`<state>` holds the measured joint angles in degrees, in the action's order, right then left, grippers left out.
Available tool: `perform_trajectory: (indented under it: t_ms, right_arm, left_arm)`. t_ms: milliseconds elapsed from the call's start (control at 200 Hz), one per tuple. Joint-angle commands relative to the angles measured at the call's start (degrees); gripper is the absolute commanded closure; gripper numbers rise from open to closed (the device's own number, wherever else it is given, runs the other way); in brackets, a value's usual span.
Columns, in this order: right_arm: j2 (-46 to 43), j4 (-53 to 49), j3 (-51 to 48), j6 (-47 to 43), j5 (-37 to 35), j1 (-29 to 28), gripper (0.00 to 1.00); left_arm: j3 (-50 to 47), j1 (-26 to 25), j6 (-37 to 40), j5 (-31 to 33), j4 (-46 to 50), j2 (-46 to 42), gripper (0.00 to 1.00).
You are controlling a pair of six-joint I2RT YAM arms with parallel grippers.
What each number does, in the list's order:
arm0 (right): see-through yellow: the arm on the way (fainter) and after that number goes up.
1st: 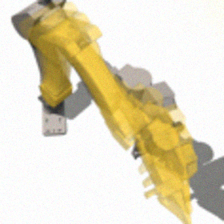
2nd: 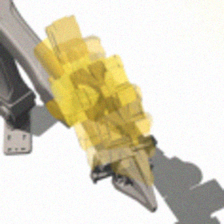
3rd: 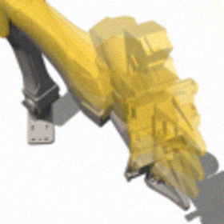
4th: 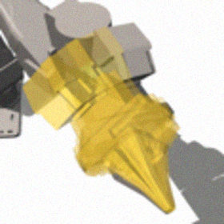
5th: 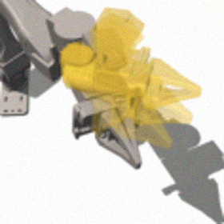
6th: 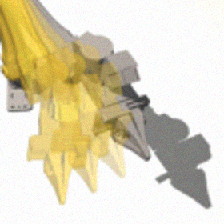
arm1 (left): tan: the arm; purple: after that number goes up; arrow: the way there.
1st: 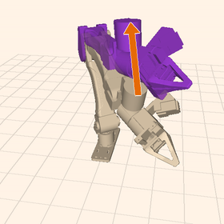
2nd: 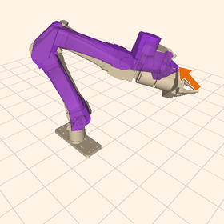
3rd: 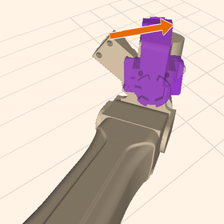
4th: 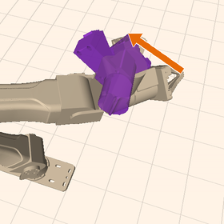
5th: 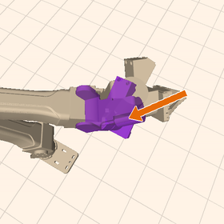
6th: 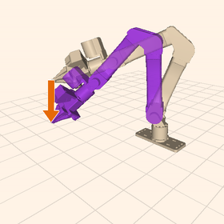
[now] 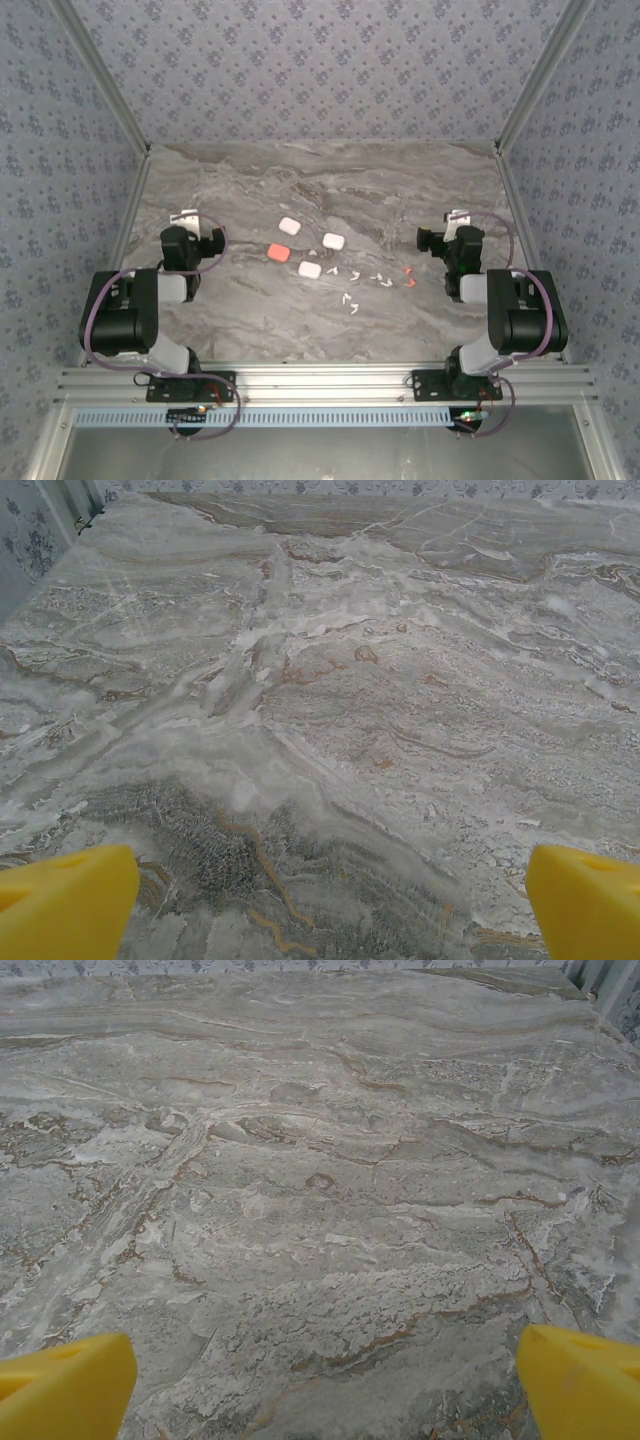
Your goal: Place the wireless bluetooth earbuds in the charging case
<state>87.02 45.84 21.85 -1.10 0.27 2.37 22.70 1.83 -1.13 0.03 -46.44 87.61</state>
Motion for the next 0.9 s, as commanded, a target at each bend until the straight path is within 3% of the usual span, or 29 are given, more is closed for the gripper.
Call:
perform_trajectory:
  t_ms: [0, 90, 270, 460, 680, 894]
  right_arm:
    - [0.16, 0.45, 0.48, 0.37, 1.05, 0.82, 0.0]
    - [-1.61, -2.12, 1.41, 0.43, 2.5, 1.34, 0.0]
    - [-10.0, -21.25, 8.74, 0.4, 4.88, 2.18, 0.0]
    - [-15.98, -40.17, 17.66, -0.44, 11.76, -1.33, 0.0]
    - [-13.8, -59.33, 28.64, -14.03, 17.11, -14.4, 0.0]
    - [-4.54, -70.11, 37.09, -31.1, 22.07, -22.42, 0.0]
  left_arm:
    - [1.17, -0.1, -0.58, 0.38, 0.96, -0.84, 0.01]
    - [2.66, -0.23, -1.11, 2.28, 9.21, -7.51, 0.01]
    - [7.09, -0.22, -6.64, 2.81, 24.55, -20.81, 0.01]
    - [19.07, -0.24, -19.44, -1.38, 48.82, -23.01, 0.01]
    - [21.46, -2.26, -30.41, -10.84, 57.46, -23.1, 0.01]
    - [19.94, -5.43, -33.42, -16.53, 57.04, -22.71, 0.01]
